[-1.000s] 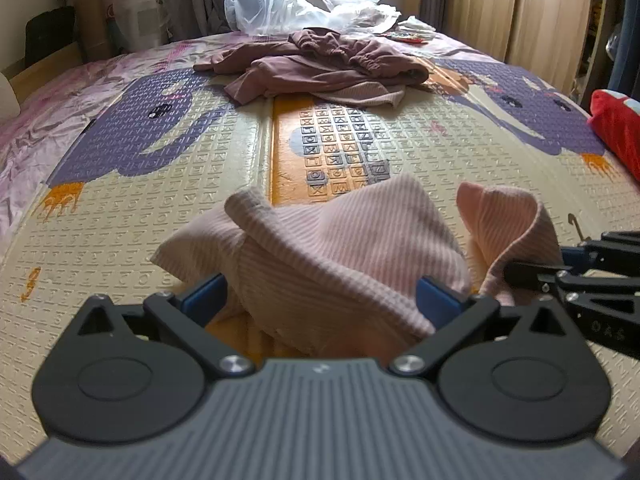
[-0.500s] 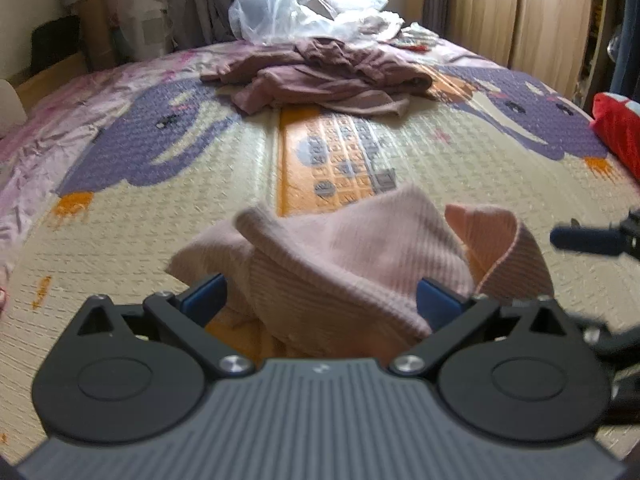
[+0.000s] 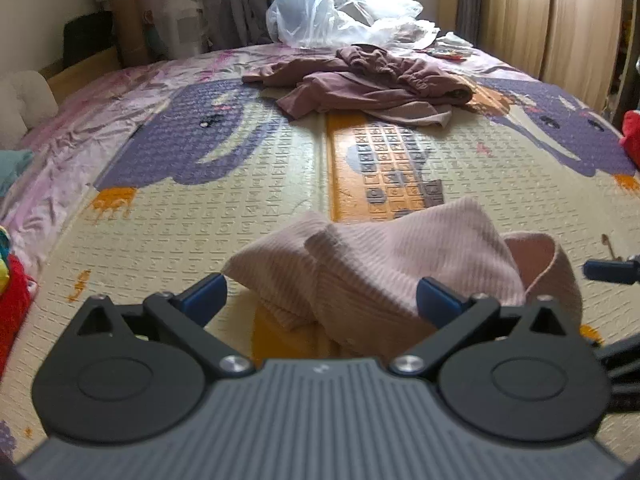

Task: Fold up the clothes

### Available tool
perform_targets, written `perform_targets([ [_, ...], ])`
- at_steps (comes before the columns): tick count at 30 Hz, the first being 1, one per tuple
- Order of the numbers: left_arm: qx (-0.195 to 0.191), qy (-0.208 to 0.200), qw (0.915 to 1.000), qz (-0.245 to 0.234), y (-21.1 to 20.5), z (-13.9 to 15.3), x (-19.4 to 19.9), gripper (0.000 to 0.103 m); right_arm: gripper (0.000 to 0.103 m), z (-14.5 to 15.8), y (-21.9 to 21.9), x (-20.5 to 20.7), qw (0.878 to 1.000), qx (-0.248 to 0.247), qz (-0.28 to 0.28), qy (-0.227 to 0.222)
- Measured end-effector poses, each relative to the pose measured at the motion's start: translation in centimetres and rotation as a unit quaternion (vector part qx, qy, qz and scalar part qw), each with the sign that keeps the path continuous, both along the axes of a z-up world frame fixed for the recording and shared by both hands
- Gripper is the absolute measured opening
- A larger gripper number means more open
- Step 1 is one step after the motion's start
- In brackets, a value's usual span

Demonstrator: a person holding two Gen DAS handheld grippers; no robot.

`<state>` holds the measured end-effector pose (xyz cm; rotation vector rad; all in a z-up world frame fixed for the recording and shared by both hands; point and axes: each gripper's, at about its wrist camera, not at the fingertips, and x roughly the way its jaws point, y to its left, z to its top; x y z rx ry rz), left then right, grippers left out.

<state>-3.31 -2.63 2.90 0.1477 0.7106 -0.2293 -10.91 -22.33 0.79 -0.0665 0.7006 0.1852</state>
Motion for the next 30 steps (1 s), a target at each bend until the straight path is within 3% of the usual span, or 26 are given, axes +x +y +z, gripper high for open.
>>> perform_targets([
  [4,0.008,0.004,0.9999,0.014,0.4,-0.2,0.2,0.103,0.090,-1.4,-0.8,1.0,0.999,0.034,-0.016,0.040],
  [8,0.018,-0.005,0.9991,0.039,0.9,0.0,0.4,0.103,0.080,-2.1,-0.5,1.3,0.997,0.043,-0.008,0.057],
  [10,0.026,-0.008,0.9986,0.047,1.0,-0.1,0.4,0.103,0.069,-2.1,0.0,1.1,0.998,0.028,0.003,0.052],
  [12,0.036,-0.004,0.9978,0.055,1.1,-0.4,0.7,0.103,0.033,-2.0,0.4,1.0,0.999,0.020,0.011,0.049],
  [15,0.055,0.014,0.9956,0.074,1.1,-1.3,1.5,0.103,0.015,-1.6,0.2,0.8,0.999,0.015,0.009,0.038],
  [18,0.036,0.052,0.9955,0.070,1.2,-2.3,2.4,0.103,0.015,-1.0,0.0,0.5,1.000,-0.008,0.005,0.017],
  [20,0.003,0.075,0.9959,0.051,0.9,-2.8,2.6,0.102,0.015,-0.7,-0.4,0.4,1.000,-0.018,-0.001,0.008],
  [25,-0.005,0.070,0.9973,0.022,-0.7,-3.0,2.4,0.099,0.015,-0.6,-1.8,0.7,0.999,-0.046,-0.027,-0.006],
  [30,-0.031,0.092,0.9953,0.000,-1.7,-3.9,2.5,0.081,0.015,-1.1,-2.7,1.2,0.993,-0.102,-0.046,-0.021],
])
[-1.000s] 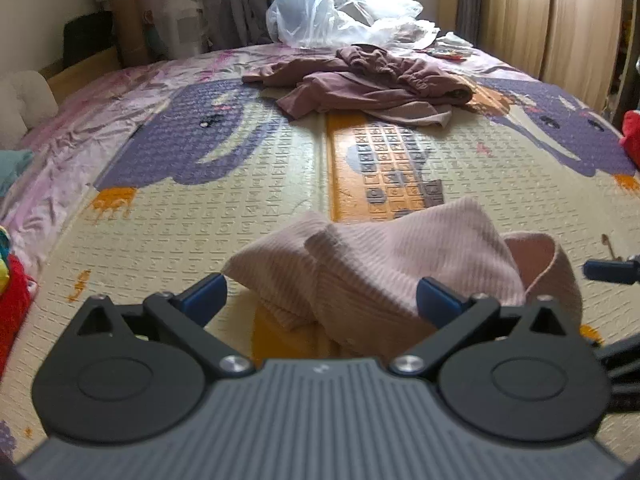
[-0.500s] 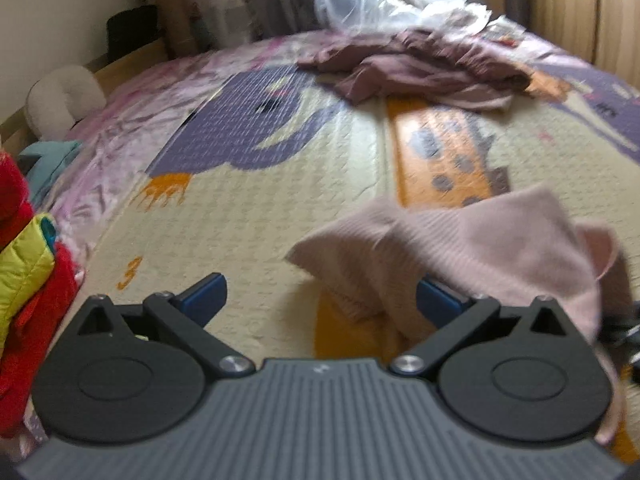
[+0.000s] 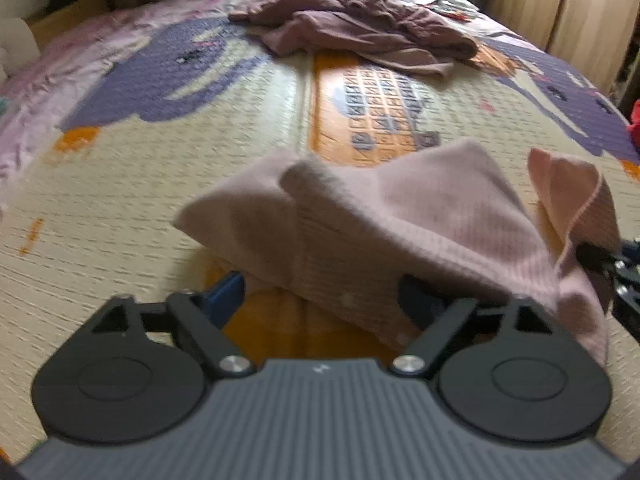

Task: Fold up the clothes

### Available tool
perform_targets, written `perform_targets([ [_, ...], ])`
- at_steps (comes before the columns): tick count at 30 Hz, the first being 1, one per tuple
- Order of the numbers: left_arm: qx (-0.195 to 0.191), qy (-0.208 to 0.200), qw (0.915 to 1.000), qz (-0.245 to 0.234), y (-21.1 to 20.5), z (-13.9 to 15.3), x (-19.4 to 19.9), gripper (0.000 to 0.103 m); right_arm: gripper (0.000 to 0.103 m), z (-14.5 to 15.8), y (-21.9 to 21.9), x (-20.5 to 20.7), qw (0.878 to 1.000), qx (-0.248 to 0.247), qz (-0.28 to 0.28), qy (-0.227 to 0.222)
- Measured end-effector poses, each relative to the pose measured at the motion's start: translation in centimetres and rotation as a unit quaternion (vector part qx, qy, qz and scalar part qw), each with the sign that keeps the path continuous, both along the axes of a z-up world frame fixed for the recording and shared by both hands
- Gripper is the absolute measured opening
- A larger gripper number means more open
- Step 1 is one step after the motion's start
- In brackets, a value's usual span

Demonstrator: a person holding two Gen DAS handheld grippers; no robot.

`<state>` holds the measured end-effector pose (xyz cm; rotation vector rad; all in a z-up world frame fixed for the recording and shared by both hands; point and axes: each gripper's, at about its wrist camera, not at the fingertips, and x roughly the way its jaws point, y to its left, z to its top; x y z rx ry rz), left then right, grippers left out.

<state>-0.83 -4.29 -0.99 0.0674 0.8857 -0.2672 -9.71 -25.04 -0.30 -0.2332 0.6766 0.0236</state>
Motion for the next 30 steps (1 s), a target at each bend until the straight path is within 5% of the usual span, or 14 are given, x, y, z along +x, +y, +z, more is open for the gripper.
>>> perform_targets([
  [7,-0.001,0.001,0.9998,-0.020,-0.9,-0.3,-0.2,0.069,0.017,-1.1,-2.4,1.6,0.999,-0.029,-0.043,-0.015],
  [12,0.011,-0.002,0.9997,-0.023,-1.3,-0.4,-0.1,0.073,0.042,-1.1,-2.8,1.7,0.998,-0.027,-0.052,-0.016],
  [15,0.027,-0.008,0.9994,-0.019,-1.3,-0.3,-0.1,0.087,0.069,0.0,-2.1,0.7,0.999,-0.026,-0.034,-0.034],
  [21,0.034,-0.019,0.9987,-0.033,-1.5,0.1,-0.7,0.101,0.078,2.0,-0.9,-1.3,0.998,0.014,0.016,-0.061],
  [25,0.037,-0.032,0.9985,-0.025,-1.3,0.5,-0.9,0.103,0.083,2.7,-0.3,-2.6,0.993,0.070,0.073,-0.068],
  [30,0.035,-0.026,0.9989,-0.016,-1.0,0.7,-0.5,0.103,0.090,3.1,1.6,-4.1,0.984,0.078,0.141,-0.077],
])
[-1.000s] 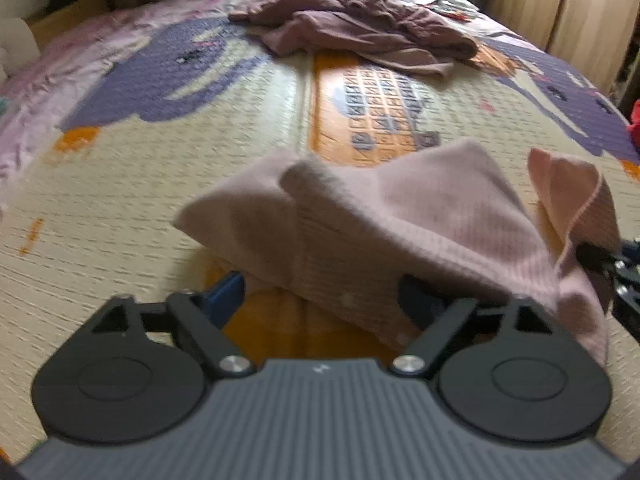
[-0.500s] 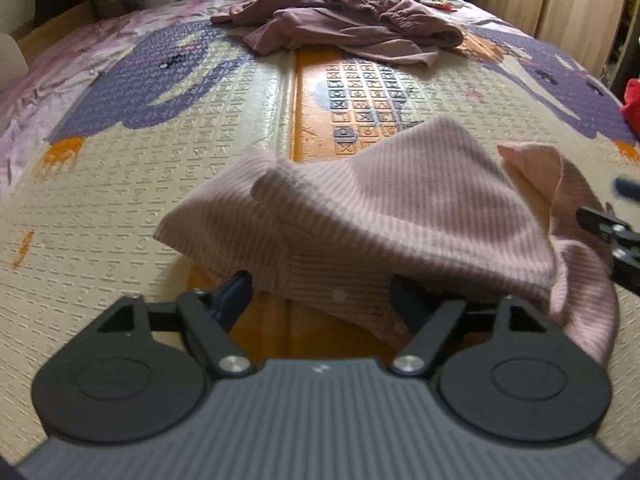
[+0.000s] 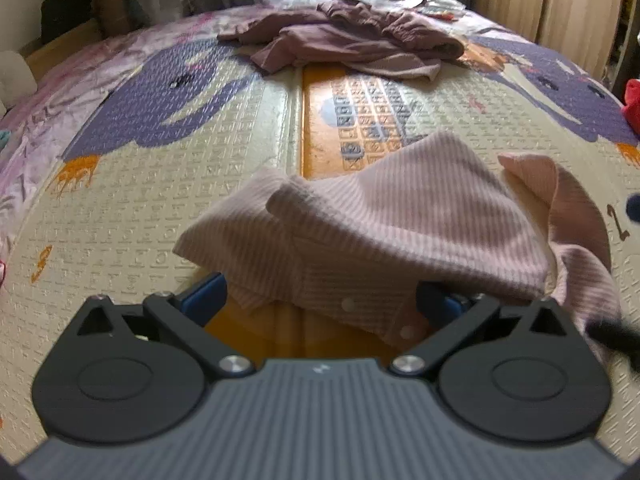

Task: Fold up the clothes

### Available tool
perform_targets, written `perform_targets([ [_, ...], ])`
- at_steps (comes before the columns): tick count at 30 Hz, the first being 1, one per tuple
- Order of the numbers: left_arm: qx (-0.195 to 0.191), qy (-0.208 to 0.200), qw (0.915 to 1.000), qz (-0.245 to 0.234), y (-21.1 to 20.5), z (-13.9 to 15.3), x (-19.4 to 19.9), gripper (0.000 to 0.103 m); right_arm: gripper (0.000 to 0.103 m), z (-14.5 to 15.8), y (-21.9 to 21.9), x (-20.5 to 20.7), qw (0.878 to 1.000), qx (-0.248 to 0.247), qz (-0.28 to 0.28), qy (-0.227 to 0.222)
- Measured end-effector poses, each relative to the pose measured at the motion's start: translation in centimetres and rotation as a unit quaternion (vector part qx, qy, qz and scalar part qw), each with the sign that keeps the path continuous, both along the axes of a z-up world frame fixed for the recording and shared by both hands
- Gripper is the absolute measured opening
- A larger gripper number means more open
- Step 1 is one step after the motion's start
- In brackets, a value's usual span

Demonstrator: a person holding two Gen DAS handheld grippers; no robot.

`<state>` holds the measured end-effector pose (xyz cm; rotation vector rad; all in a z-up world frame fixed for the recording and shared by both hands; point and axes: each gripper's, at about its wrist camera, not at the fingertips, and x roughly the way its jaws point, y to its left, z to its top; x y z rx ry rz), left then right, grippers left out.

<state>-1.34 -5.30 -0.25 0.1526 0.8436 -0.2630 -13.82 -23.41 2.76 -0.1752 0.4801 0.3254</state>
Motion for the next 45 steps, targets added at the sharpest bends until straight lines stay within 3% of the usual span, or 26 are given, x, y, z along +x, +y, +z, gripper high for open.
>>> perform_targets([
  [5,0.027,0.006,0.9994,0.018,-0.2,-0.3,0.5,0.103,0.092,-1.0,2.1,-0.2,0.999,-0.034,0.038,0.019],
  [7,0.032,0.002,0.9993,0.021,-0.1,-0.2,0.6,0.103,0.091,-1.5,2.7,0.1,0.998,-0.050,0.028,0.020],
  [9,0.028,0.002,0.9994,0.022,-0.1,-0.2,0.6,0.103,0.081,-2.0,3.2,0.4,0.998,-0.066,0.015,0.020],
  [13,0.038,0.003,0.9989,0.027,-0.1,-0.5,0.7,0.103,0.074,-2.2,3.6,1.3,0.998,-0.051,0.011,0.026],
  [16,0.044,0.001,0.9985,0.031,0.1,-0.6,0.7,0.103,0.058,-2.2,4.1,1.7,0.998,-0.054,0.016,0.023],
  [18,0.047,-0.002,0.9983,0.034,0.3,-0.5,0.7,0.103,0.049,-2.1,4.1,1.9,0.999,-0.042,0.020,0.027],
  [23,0.054,0.002,0.9976,0.043,0.5,-0.7,0.8,0.103,0.049,-1.7,3.5,1.7,0.999,0.009,0.021,0.038],
  [28,0.061,0.003,0.9973,0.039,0.3,-0.9,0.8,0.103,0.049,-1.4,3.4,1.7,0.999,0.018,0.007,0.028],
  [36,0.068,0.002,0.9973,0.025,-0.3,-1.0,0.3,0.103,0.021,-1.0,3.4,2.3,0.999,0.033,-0.011,0.031],
  [45,0.050,-0.006,0.9985,0.022,-0.3,-0.5,-0.1,0.103,0.016,-0.4,1.5,2.4,0.991,0.120,-0.017,0.058],
])
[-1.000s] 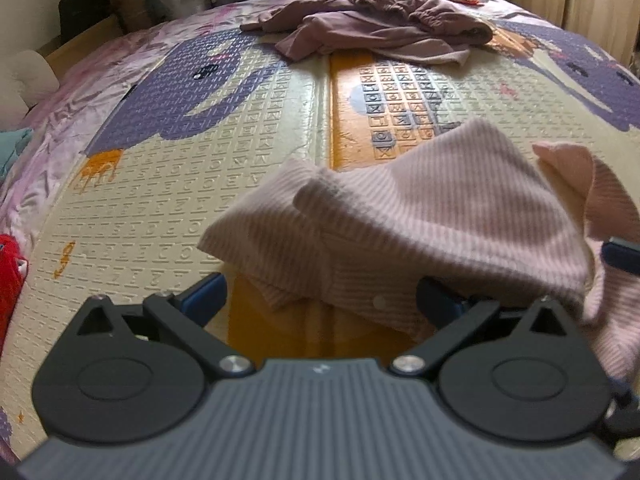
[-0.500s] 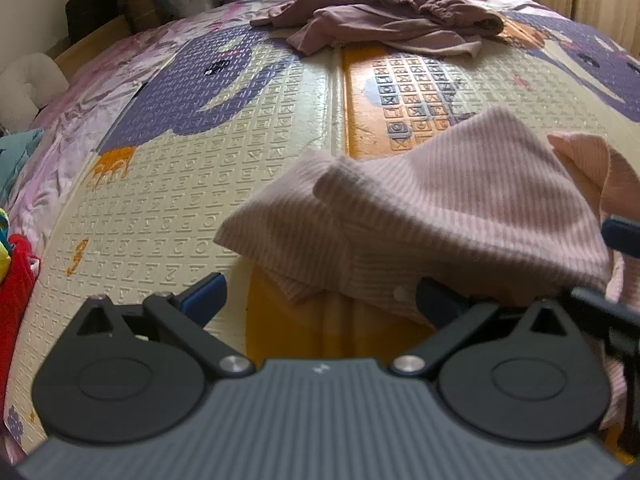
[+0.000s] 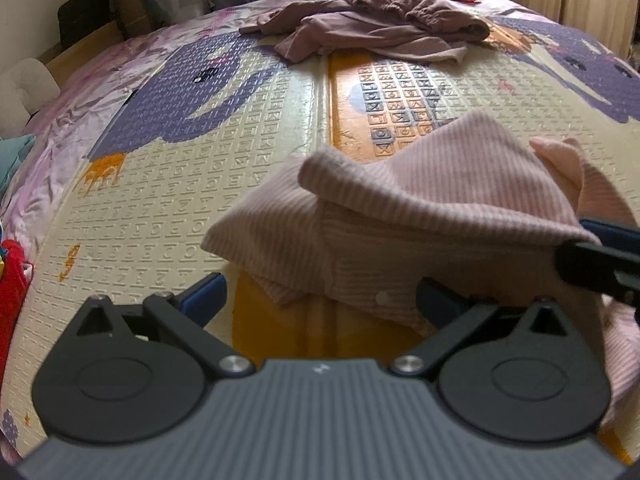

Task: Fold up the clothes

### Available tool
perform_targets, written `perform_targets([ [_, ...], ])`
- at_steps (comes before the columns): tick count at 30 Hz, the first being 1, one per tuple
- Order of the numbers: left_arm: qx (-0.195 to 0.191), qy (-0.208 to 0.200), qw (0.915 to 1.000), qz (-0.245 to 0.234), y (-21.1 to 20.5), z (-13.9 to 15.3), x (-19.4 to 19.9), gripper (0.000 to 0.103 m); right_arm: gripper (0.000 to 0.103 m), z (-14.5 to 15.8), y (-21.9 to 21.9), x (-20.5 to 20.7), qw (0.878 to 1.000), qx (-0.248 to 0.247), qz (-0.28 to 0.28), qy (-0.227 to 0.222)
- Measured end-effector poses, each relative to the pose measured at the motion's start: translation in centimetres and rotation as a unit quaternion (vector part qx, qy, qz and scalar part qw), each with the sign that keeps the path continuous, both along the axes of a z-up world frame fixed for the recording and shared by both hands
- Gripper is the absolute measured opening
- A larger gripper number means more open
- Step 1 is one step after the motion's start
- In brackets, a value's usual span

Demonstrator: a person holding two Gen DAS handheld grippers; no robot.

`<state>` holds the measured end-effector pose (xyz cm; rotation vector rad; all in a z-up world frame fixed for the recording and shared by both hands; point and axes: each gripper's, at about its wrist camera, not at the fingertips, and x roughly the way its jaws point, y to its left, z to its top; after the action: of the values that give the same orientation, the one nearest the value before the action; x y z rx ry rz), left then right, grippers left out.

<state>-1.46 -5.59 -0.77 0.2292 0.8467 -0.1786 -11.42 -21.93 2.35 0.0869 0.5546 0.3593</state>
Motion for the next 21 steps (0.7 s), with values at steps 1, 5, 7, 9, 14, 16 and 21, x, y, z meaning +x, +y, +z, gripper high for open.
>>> perform_targets([
  [1,0.000,-0.004,1.0000,-0.003,-0.1,0.1,-0.1,0.103,0.016,0.1,-0.2,0.0,1.000,0.009,-0.001,0.002],
  [5,0.006,-0.015,0.9998,-0.012,-0.7,0.1,-0.5,0.103,0.016,0.9,-1.0,-0.4,0.999,0.031,-0.008,-0.002],
  [7,0.010,-0.019,0.9996,-0.018,-1.0,0.1,-0.6,0.103,0.015,1.3,-1.7,-0.5,0.999,0.050,-0.013,-0.004],
  [9,0.011,-0.019,0.9994,-0.025,-1.2,0.0,-0.8,0.103,0.015,1.7,-2.3,-0.6,0.998,0.067,-0.021,-0.004],
  [14,0.009,-0.010,0.9990,-0.042,-1.6,-0.5,-1.1,0.103,0.015,2.4,-3.6,-0.9,0.996,0.082,-0.045,-0.008],
  [16,0.005,-0.009,0.9990,-0.044,-1.6,-0.7,-1.1,0.103,0.015,2.8,-3.9,-1.2,0.995,0.086,-0.049,-0.012],
  [21,-0.005,-0.015,0.9990,-0.041,-1.3,-0.9,-1.2,0.103,0.015,3.4,-4.6,-1.6,0.993,0.088,-0.069,-0.024],
])
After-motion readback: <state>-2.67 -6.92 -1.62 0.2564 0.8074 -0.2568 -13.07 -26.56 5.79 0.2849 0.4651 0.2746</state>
